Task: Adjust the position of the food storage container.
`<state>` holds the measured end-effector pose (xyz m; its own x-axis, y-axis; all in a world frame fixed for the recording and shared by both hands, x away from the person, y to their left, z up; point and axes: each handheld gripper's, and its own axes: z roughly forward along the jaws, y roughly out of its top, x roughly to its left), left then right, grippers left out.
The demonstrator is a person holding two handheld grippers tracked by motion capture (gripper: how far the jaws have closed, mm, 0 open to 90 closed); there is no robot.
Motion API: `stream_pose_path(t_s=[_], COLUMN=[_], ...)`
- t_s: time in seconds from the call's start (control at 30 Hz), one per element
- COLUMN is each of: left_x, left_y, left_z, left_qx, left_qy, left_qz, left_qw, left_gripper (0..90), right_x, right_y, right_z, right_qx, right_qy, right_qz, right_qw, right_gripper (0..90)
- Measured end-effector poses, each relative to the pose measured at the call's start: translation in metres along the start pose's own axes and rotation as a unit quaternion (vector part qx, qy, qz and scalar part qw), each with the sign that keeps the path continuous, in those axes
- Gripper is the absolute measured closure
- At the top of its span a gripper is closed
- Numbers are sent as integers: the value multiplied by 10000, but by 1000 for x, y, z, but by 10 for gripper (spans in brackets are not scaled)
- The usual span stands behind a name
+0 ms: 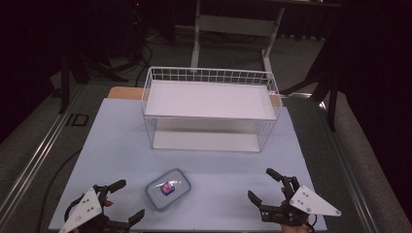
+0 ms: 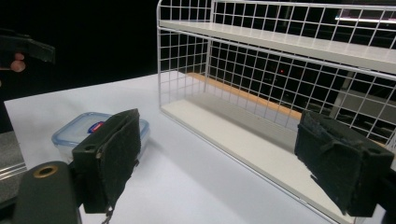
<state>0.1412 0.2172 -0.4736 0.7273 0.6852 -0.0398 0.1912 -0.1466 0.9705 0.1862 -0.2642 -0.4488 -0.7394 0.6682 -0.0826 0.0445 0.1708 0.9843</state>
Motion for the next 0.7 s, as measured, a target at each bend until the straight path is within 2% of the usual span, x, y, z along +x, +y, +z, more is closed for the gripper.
stream_pose_path(t_s=[0.4, 0.57, 0.63, 0.67, 0.7], left_x=[-3, -1, 1, 5, 8], left_y=[1, 6, 6, 4, 3], left_z=[0, 1, 1, -1, -2], left_qx=[6, 273, 331, 468, 540], left_qy=[-8, -23, -55, -24, -82], left_qz=[-25, 5, 40, 47, 15], left_qw=[10000, 9996, 9994, 9989, 9985], left_gripper=[21, 25, 53, 54, 70], right_x=[3, 2, 3, 3, 4], right_y=[1, 0, 0, 0, 0], right_z=[-3, -2, -1, -1, -1], right_qx=[-36, -39, -24, -22, -5], right_qy=[-29, 9, 35, 31, 43], right_qz=[23, 149, 174, 157, 133], right_qw=[10000, 9999, 9998, 9999, 9999], right_gripper=[143, 143, 143, 142, 143])
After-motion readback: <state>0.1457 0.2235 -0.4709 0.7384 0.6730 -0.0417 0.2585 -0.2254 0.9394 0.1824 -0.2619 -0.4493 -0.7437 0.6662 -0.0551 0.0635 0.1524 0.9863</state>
